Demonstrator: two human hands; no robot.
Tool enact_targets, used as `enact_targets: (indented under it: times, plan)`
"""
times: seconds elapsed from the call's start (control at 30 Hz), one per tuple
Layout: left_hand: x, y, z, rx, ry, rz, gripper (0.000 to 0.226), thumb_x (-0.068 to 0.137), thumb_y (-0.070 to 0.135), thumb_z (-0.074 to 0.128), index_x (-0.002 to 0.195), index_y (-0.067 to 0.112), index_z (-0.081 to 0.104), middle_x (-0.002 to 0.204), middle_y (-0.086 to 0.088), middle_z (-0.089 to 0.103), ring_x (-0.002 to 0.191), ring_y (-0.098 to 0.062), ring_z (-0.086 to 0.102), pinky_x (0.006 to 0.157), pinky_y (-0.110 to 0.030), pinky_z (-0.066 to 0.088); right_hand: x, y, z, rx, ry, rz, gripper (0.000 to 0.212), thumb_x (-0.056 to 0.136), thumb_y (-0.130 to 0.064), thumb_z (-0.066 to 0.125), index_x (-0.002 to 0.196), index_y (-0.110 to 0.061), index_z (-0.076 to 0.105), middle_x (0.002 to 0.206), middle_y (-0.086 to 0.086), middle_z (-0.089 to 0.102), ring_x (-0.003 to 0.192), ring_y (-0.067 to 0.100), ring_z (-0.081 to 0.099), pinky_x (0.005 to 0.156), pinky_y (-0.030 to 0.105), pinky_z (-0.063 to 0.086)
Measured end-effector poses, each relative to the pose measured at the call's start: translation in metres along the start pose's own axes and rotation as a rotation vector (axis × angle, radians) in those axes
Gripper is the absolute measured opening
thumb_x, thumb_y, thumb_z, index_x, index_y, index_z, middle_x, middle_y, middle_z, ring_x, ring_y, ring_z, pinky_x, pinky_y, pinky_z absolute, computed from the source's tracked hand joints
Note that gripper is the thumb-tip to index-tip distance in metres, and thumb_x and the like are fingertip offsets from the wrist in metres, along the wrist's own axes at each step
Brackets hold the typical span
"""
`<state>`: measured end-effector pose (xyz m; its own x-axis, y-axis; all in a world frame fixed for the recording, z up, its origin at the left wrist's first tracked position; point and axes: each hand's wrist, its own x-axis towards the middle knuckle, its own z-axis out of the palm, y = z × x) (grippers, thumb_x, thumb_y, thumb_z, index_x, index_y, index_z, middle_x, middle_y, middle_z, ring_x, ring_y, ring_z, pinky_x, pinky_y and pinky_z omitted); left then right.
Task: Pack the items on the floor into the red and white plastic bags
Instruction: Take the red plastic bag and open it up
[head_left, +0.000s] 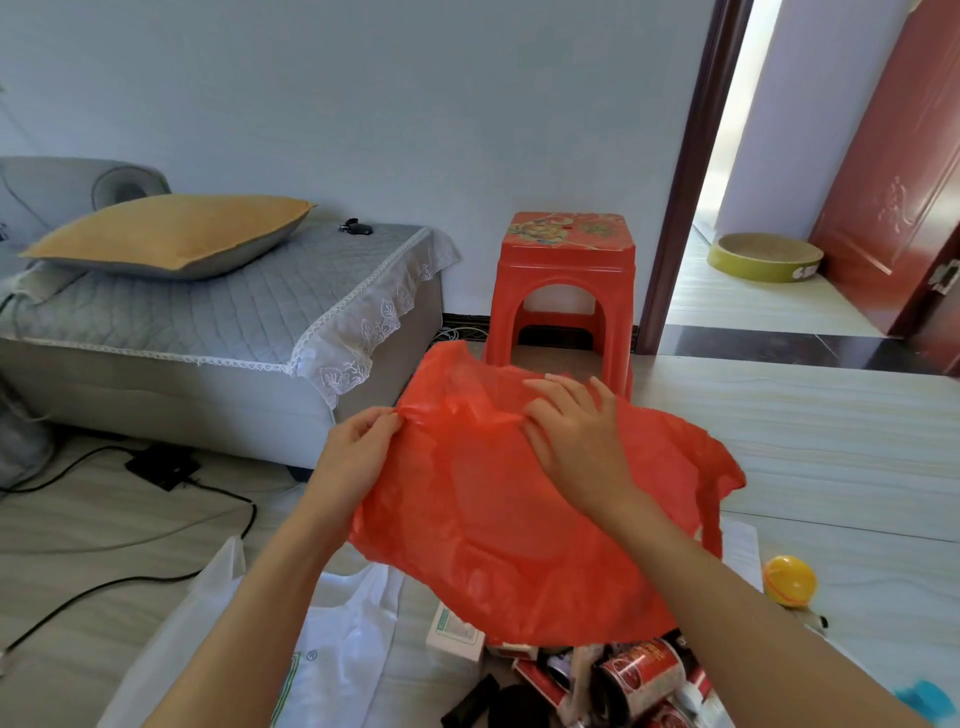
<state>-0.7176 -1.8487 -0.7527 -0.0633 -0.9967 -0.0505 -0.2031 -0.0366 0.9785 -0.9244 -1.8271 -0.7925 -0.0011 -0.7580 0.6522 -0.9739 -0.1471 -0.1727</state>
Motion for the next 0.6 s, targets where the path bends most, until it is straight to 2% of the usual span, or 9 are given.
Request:
enact_targets:
  times: [0.1,0.17,0.27,0.33,0.37,0.43,0.5,0.53,0.6]
  plan:
    - [0.012,-0.011,-0.013,0.094,0.153,-0.021,0.019,0.090,0.022,0.049,0.077,0.013,0.059,0.074,-0.009,0.049,0.072,-0.018,0.043,0.062,-0.029,0.034,-0.002,0.008,-0.006,0.232,-0.043,0.217,0.026,0.091,-0.024,0.039,0.087,-0.010,0.061,0.077,0.008,0.068,0.077,0.030,0.065,0.083,0.042,0.046]
    - [0.019,-0.021,-0.020,0.184,0.171,-0.063,0.022,0.089,0.024,0.048,0.073,0.010,0.052,0.071,-0.011,0.041,0.068,-0.018,0.038,0.057,-0.029,0.029,0.000,0.014,-0.011,0.399,-0.115,0.347,0.017,0.093,-0.019,0.048,0.089,-0.007,0.060,0.070,0.005,0.062,0.072,0.030,0.062,0.072,0.039,0.046]
    - [0.023,-0.033,-0.022,0.513,0.214,-0.081,0.029,0.088,0.029,0.050,0.074,0.007,0.063,0.068,-0.013,0.052,0.070,-0.027,0.051,0.066,-0.033,0.042,0.005,0.014,-0.017,0.539,-0.148,0.435,0.018,0.087,-0.023,0.061,0.077,-0.009,0.065,0.067,-0.007,0.059,0.067,0.010,0.057,0.073,0.027,0.041]
    - [0.019,-0.032,-0.019,0.692,0.305,0.047,0.026,0.088,0.034,0.054,0.097,0.012,0.065,0.089,-0.011,0.062,0.089,-0.031,0.059,0.081,-0.038,0.047,0.009,0.010,-0.020,0.575,-0.140,0.470,0.021,0.086,-0.025,0.063,0.073,-0.009,0.067,0.065,-0.007,0.060,0.066,0.007,0.055,0.072,0.023,0.038]
    - [0.015,-0.027,-0.016,0.665,0.321,0.156,0.029,0.087,0.036,0.055,0.107,0.015,0.061,0.096,-0.008,0.061,0.092,-0.029,0.059,0.084,-0.038,0.046,0.010,0.008,-0.021,0.576,-0.138,0.468,0.022,0.086,-0.025,0.063,0.073,-0.009,0.069,0.066,-0.006,0.060,0.068,0.007,0.055,0.070,0.021,0.036]
    - [0.006,-0.014,-0.005,0.513,0.208,0.383,0.033,0.087,0.035,0.058,0.114,0.018,0.056,0.091,0.001,0.057,0.082,-0.020,0.058,0.078,-0.031,0.045,0.011,0.002,-0.020,0.560,-0.155,0.450,0.022,0.085,-0.025,0.064,0.076,-0.007,0.071,0.070,-0.005,0.062,0.072,0.007,0.056,0.067,0.017,0.034]
    - [-0.005,-0.004,0.014,0.544,0.005,0.517,0.031,0.084,0.036,0.061,0.112,0.023,0.057,0.088,0.010,0.054,0.080,-0.009,0.053,0.073,-0.018,0.041,0.012,-0.006,-0.016,0.588,-0.171,0.436,0.021,0.084,-0.024,0.065,0.076,-0.005,0.071,0.071,0.000,0.065,0.072,0.006,0.055,0.063,0.018,0.034]
    - [-0.009,-0.003,0.023,0.611,-0.070,0.558,0.025,0.084,0.037,0.061,0.106,0.024,0.059,0.088,0.011,0.054,0.080,-0.009,0.052,0.072,-0.018,0.041,0.013,-0.011,-0.015,0.625,-0.169,0.438,0.020,0.084,-0.023,0.066,0.074,-0.006,0.071,0.071,0.002,0.066,0.069,0.006,0.055,0.061,0.019,0.035]
    - [-0.010,-0.006,0.034,0.699,-0.115,0.571,0.015,0.088,0.032,0.057,0.084,0.018,0.060,0.077,0.007,0.057,0.074,-0.011,0.054,0.070,-0.027,0.042,0.017,-0.018,-0.016,0.721,-0.145,0.445,0.015,0.084,-0.021,0.066,0.074,-0.010,0.069,0.069,0.000,0.064,0.066,0.003,0.054,0.064,0.018,0.039]
